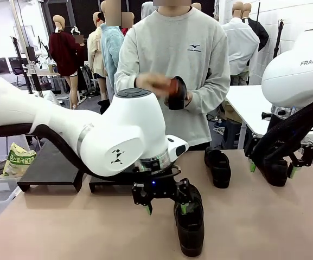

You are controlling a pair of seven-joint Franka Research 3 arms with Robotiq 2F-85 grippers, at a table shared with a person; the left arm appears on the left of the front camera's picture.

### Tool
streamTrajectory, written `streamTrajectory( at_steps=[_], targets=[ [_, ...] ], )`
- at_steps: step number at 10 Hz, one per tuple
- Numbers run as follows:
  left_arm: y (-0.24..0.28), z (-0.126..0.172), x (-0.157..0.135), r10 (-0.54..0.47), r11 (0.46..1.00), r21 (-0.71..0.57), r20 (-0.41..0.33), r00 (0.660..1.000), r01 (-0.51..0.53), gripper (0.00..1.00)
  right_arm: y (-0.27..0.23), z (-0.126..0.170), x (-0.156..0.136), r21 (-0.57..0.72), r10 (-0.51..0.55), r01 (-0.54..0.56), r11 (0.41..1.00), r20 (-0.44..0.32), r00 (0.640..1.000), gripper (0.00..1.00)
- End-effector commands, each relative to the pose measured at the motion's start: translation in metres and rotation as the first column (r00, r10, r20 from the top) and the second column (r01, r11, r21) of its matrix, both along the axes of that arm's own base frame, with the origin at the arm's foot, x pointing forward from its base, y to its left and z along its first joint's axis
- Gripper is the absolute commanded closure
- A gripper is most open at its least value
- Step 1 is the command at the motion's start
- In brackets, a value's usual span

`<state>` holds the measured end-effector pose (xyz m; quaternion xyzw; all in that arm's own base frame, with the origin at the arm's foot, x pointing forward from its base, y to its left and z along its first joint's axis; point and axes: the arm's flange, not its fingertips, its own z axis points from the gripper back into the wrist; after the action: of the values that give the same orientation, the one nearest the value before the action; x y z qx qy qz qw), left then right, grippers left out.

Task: Organize the shoes by placing them on the stand.
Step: Place the Shoe from the middle of the table onto the Shoes Stand.

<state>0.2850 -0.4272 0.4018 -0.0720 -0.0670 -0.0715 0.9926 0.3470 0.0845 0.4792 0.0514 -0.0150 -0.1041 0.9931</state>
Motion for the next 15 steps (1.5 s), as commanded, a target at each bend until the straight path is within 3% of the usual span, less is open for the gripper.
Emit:
streamTrajectory(
  at_steps=[1,2,4,9,13,14,15],
  targets=[
    [-0.021,-0.008,0.011,0.041,0.999,0.006,0.0,0.999,-0.041,0.0,0.0,0.001,0.003,-0.009,0.004,-0.004,1.0,0.001,1.0,0.0],
    [-0.022,-0.009,0.015,0.047,0.999,0.005,-0.026,0.999,-0.047,0.0,0.0,0.001,0.003,-0.009,0.004,-0.004,1.0,0.001,1.0,0.0],
    [-0.004,-0.005,0.005,0.01,1.0,0.002,-0.009,1.0,-0.01,0.0,0.0,0.001,0.003,-0.009,0.004,-0.004,1.0,0.001,1.0,0.0],
    [-0.023,-0.037,0.017,0.013,0.996,0.088,-0.021,1.0,-0.011,0.0,0.0,0.001,0.003,-0.009,0.004,-0.004,1.0,0.001,1.0,0.0],
    [-0.041,-0.046,0.02,-0.015,0.997,0.075,-0.023,1.0,0.017,0.0,0.0,0.001,0.003,-0.009,0.004,-0.004,1.0,0.001,1.0,0.0],
    [-0.042,-0.049,0.02,-0.03,0.997,0.069,-0.038,0.999,0.032,0.11,0.0,0.001,0.003,-0.009,0.004,-0.004,1.0,0.001,1.0,0.0],
    [-0.043,-0.05,0.02,-0.028,0.997,0.067,-0.046,0.999,0.031,0.28,0.0,0.001,0.003,-0.009,0.004,-0.004,1.0,0.001,1.0,0.0]
  ],
)
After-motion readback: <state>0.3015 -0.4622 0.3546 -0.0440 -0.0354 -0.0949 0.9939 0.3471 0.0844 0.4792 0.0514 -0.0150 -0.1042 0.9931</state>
